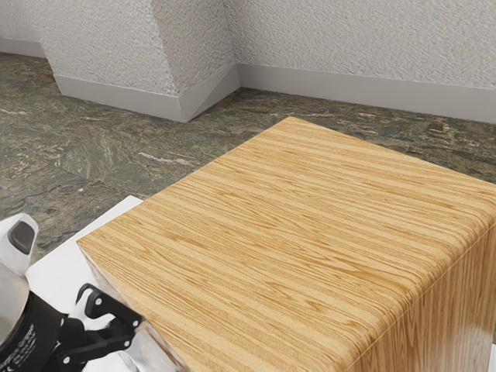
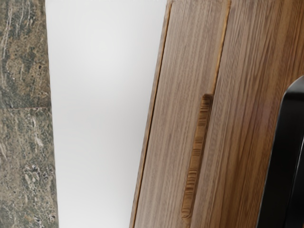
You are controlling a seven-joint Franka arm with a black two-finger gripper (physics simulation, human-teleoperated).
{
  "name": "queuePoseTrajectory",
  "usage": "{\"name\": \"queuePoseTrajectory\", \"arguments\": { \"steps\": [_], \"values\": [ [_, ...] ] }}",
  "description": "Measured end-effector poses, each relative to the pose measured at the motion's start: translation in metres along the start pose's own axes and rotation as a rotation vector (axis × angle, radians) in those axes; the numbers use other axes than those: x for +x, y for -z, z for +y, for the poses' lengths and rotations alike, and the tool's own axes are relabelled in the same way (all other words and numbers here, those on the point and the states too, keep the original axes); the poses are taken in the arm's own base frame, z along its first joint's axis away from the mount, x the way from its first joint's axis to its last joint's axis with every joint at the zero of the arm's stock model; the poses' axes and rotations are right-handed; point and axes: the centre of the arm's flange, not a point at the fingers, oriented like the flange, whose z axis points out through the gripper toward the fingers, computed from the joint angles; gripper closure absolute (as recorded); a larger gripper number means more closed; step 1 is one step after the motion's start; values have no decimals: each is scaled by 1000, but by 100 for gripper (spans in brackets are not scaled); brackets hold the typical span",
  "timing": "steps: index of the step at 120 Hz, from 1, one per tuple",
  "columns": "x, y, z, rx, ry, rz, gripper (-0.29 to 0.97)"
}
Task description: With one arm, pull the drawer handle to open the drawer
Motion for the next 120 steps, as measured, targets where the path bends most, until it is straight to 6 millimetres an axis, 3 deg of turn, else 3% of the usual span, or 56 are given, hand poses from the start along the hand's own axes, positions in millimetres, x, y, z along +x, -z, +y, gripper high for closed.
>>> {"name": "queuePoseTrajectory", "arguments": {
  "steps": [36, 61, 79, 95, 109, 120],
  "values": [
    [32, 19, -30, 22, 19, 14, 0],
    [37, 20, -54, 79, 25, 93, 0],
    [41, 62, -102, -21, 0, 74, 1],
    [38, 126, -127, -131, -23, -12, 2],
    [26, 149, -120, -160, -58, -35, 1],
    [1, 159, -78, -147, -104, -3, 1]
  ]
}}
